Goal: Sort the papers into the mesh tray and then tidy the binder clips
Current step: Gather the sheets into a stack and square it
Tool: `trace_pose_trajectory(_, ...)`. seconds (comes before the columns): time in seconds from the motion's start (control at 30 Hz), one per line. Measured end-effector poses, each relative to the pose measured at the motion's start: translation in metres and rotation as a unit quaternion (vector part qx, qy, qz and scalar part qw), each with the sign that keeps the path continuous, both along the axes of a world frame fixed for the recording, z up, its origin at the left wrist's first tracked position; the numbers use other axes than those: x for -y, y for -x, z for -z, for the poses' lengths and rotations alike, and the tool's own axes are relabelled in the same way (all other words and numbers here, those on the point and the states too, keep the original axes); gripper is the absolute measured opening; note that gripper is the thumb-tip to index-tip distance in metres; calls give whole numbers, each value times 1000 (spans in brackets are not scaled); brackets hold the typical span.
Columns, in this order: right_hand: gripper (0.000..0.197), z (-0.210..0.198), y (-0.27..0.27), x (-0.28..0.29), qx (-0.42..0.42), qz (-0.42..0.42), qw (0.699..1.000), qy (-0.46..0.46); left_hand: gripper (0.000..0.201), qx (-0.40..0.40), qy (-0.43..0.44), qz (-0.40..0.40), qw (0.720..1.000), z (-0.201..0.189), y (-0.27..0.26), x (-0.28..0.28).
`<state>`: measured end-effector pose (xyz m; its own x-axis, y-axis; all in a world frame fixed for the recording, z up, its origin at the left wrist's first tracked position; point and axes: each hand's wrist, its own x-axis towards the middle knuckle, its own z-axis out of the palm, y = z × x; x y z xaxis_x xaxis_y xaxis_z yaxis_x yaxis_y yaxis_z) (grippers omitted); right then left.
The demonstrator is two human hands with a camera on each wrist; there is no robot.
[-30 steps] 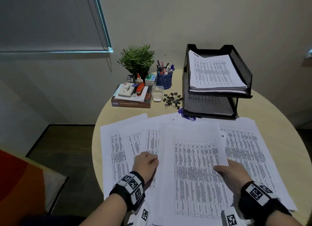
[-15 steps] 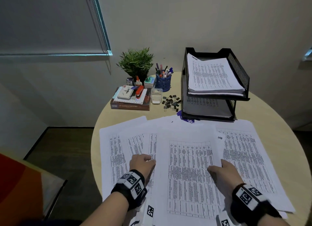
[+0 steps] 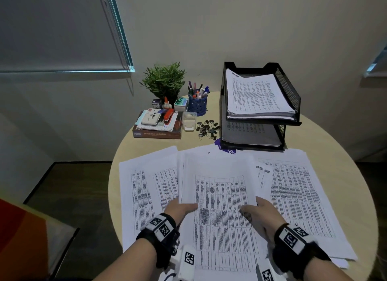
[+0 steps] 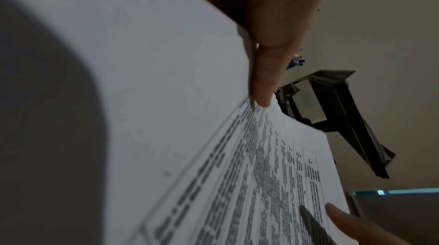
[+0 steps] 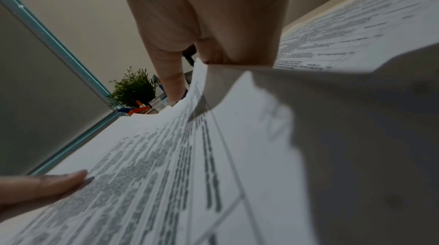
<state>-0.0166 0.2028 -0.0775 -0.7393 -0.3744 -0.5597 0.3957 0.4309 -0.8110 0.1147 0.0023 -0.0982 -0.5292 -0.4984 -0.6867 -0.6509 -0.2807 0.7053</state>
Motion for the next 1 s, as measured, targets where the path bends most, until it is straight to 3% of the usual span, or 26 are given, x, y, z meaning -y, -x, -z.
trace_pose_trajectory(0.07, 8, 0, -1, -3, 9, -22, 1000, 8, 85, 17, 7, 19, 1000, 4, 1, -7)
trace_pose_trajectory(0.13, 21, 1, -4, -5, 18, -29, 999, 20, 69, 9, 29, 53, 998, 3, 2, -11)
trace_pose_trajectory(0.2, 31, 0, -3, -9, 20, -4, 999, 44, 49, -31, 20, 61, 997, -5, 1, -8)
trace_pose_trajectory(0.27, 26, -2, 1, -16, 43, 20, 994, 94, 36, -91, -11, 53, 994, -15, 0, -1)
trace_pose_trajectory(0.33, 24, -11, 4, -21, 87, 29, 983, 156, 34, -135, -31, 51, 989, -28, 2, 1)
trace_pose_trajectory(0.4, 41, -17, 10, -19, 87, 14, 979, 181, 39, -166, -18, 39, 985, -39, 9, 2)
trace_pose_trajectory(0.47, 54, -29, 15, -12, 46, -3, 980, 194, 32, -208, 16, -8, 978, -54, 17, 3)
trace_pose_trajectory(0.57, 17, -58, 24, -3, -29, 1, 978, 204, 24, -299, 38, -78, 950, -83, 26, 8)
trace_pose_trajectory(0.63, 8, -78, 30, 2, -74, 6, 968, 241, 24, -342, 65, -86, 934, -103, 31, 14)
trace_pose_trajectory(0.73, 10, -104, 40, 6, -130, 14, 952, 277, 22, -374, 126, -59, 917, -131, 41, 28)
trace_pose_trajectory(0.83, 20, -122, 47, 8, -187, 13, 935, 302, 23, -404, 132, -50, 904, -145, 51, 38)
trace_pose_trajectory(1.0, 29, -107, 46, 12, -221, 13, 933, 285, 55, -409, 100, -10, 907, -132, 59, 37)
